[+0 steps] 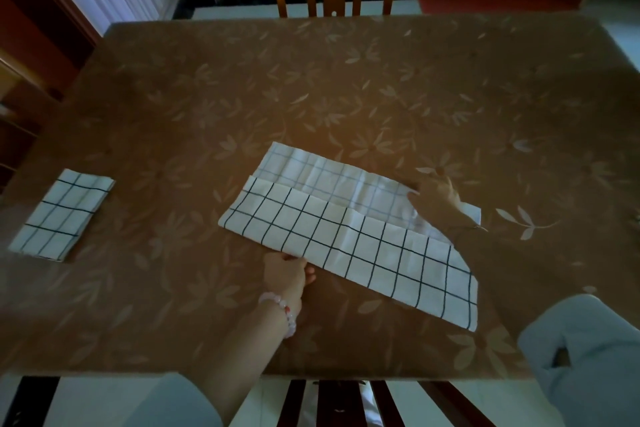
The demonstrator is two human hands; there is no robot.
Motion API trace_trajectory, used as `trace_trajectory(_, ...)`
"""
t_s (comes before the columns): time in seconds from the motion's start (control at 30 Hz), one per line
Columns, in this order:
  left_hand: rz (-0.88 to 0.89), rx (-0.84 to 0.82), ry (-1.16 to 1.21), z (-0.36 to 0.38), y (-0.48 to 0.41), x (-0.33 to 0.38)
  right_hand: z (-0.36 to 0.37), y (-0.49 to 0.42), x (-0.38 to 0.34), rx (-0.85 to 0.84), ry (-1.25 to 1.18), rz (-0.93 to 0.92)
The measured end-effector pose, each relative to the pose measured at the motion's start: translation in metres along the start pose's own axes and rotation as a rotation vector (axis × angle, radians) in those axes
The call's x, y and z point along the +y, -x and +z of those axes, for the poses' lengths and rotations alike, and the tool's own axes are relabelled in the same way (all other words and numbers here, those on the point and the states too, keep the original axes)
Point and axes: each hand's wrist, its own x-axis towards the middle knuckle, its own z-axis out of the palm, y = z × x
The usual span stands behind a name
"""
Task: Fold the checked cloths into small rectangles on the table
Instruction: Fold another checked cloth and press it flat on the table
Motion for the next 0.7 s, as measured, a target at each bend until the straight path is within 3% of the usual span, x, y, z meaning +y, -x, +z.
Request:
trace_trajectory(0.23, 0.058, -0.076, -0.049, -0.009, -0.015, 0.023, -0.001, 0.019, 0.001, -0.095, -0.082, 0.065)
trace_trajectory(0.5, 0.108, -0.157, -0.374, -0.010, -0.007, 0.011, 0.002, 0.048, 0.014, -0.168, -0.337, 0.153)
trace_trajectory(0.7, 0.141, -0.123, -0.332, -0.016, -0.010, 0.013, 0.008, 0.074, 0.018, -0.203, -0.436, 0.154)
